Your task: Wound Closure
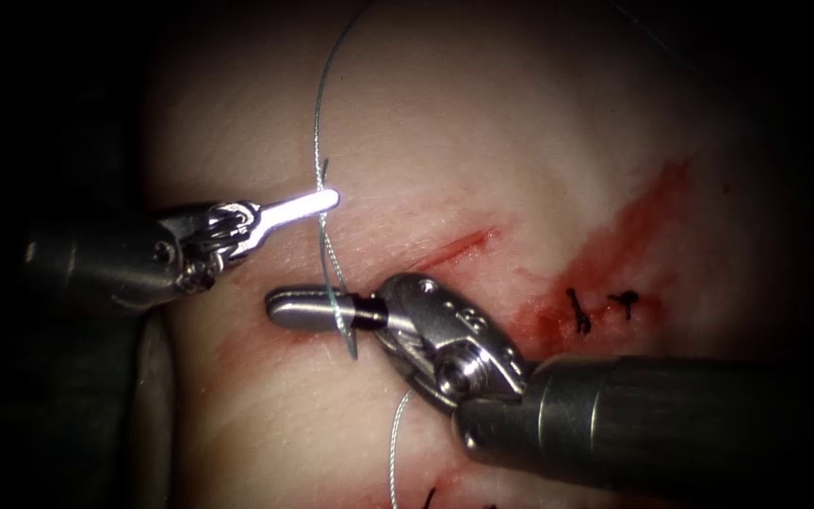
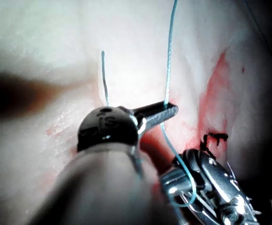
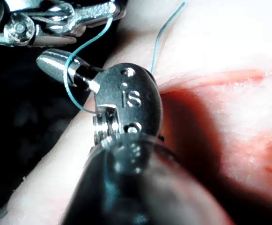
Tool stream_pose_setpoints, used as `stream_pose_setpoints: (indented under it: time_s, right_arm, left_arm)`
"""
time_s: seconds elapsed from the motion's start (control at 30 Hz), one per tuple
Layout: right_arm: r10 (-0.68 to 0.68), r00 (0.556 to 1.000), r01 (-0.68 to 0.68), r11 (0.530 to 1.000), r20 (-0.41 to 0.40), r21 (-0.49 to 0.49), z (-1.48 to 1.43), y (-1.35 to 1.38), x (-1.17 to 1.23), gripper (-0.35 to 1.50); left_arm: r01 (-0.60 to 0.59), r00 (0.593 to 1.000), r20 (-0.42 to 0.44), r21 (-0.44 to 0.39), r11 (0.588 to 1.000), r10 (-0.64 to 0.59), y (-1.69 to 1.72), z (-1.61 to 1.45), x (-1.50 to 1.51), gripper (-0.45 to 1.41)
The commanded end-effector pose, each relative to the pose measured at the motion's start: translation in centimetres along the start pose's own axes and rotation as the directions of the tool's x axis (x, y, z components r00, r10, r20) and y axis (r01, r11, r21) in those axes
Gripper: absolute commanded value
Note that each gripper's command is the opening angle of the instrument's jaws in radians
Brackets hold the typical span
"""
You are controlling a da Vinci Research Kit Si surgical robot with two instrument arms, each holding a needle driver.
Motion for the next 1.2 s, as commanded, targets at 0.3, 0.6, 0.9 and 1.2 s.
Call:
stream_pose_setpoints:
  time_s: [0.3,0.6,0.9,1.2]
  right_arm:
    - [0.019,0.996,-0.029,0.992,-0.088,-0.12,0.09,-0.09,0.05,-0.35]
    - [-0.195,0.977,0.161,0.938,-0.083,-0.307,-0.01,-0.12,0.13,-0.35]
    - [-0.243,0.963,0.264,0.75,0.119,-0.606,-0.04,-0.01,0.07,-0.35]
    - [0.014,0.96,0.21,0.623,0.28,-0.754,-0.02,0.15,0.1,-0.35]
  left_arm:
    - [-0.04,0.998,0.05,0.074,0.996,0.036,-0.04,-0.04,-0.11,-0.45]
    - [-0.156,0.982,0.144,0.267,0.951,0.12,0.06,-0.25,-0.32,-0.45]
    - [-0.291,0.945,0.259,0.389,0.874,0.199,0.21,-0.4,-0.46,-0.45]
    - [-0.414,0.891,0.365,0.416,0.809,0.268,0.33,-0.31,-0.42,-0.45]
